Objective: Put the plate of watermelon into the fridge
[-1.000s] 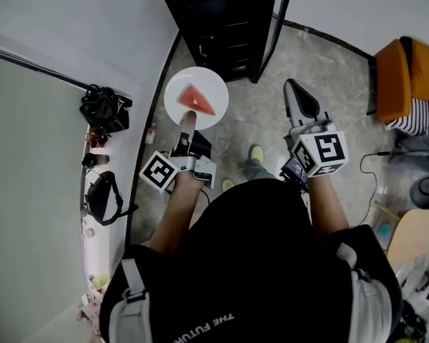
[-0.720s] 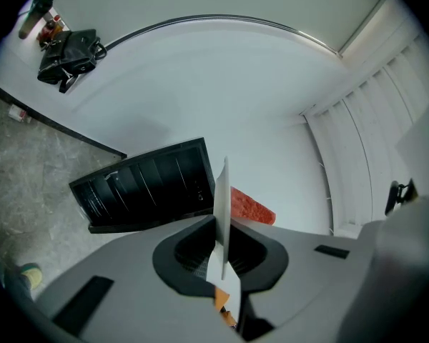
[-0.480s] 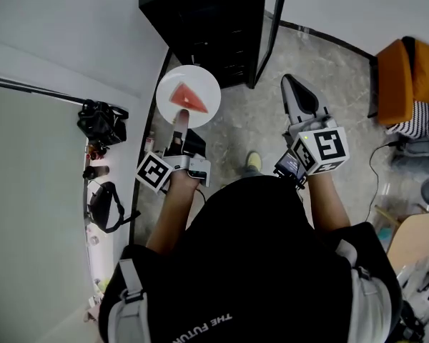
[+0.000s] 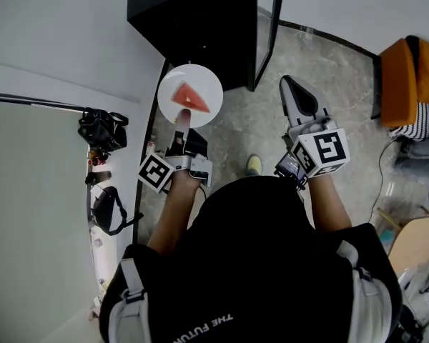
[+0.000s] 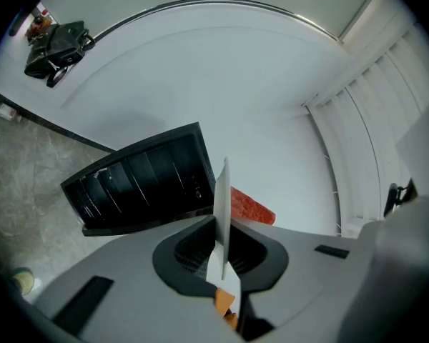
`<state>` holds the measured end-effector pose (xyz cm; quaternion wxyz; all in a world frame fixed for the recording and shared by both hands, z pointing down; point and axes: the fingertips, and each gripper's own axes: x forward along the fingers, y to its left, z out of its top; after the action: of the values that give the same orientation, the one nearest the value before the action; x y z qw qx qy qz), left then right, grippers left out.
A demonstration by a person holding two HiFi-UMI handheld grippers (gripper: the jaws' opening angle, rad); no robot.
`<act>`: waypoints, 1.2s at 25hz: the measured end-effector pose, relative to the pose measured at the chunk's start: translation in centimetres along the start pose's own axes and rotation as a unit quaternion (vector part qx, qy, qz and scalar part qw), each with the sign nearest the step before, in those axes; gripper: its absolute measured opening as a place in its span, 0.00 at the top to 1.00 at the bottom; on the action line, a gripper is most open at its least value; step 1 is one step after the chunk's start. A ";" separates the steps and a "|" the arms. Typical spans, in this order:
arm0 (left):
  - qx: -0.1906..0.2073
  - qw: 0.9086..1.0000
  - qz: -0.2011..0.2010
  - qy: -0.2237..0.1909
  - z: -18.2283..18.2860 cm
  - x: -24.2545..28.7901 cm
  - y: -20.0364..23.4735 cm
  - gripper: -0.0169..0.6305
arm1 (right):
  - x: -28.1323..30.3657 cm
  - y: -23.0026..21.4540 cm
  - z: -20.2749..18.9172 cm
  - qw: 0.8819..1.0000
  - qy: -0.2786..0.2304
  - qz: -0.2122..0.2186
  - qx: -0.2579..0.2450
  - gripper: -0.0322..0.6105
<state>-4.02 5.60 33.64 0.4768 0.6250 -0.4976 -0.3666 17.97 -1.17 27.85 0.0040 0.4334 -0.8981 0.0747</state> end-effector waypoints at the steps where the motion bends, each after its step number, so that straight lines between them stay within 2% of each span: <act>1: 0.000 1.000 0.003 -0.001 -0.1 0.5 0.1 0.94 | 0.3 -0.5 -0.1 1.000 0.002 0.002 0.002 0.93; 15: 0.003 1.000 0.006 -0.006 -0.6 1.2 0.1 0.94 | 1.5 0.3 -1.0 0.999 0.009 0.032 -0.002 0.93; 30: 0.002 1.000 0.010 -0.003 0.0 1.5 1.4 0.94 | 2.6 1.3 -1.7 0.999 0.015 0.042 -0.008 0.93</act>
<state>-4.06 4.11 35.06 0.4776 0.6199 -0.5059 -0.3629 15.27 -2.13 29.55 0.0175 0.3943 -0.9158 0.0740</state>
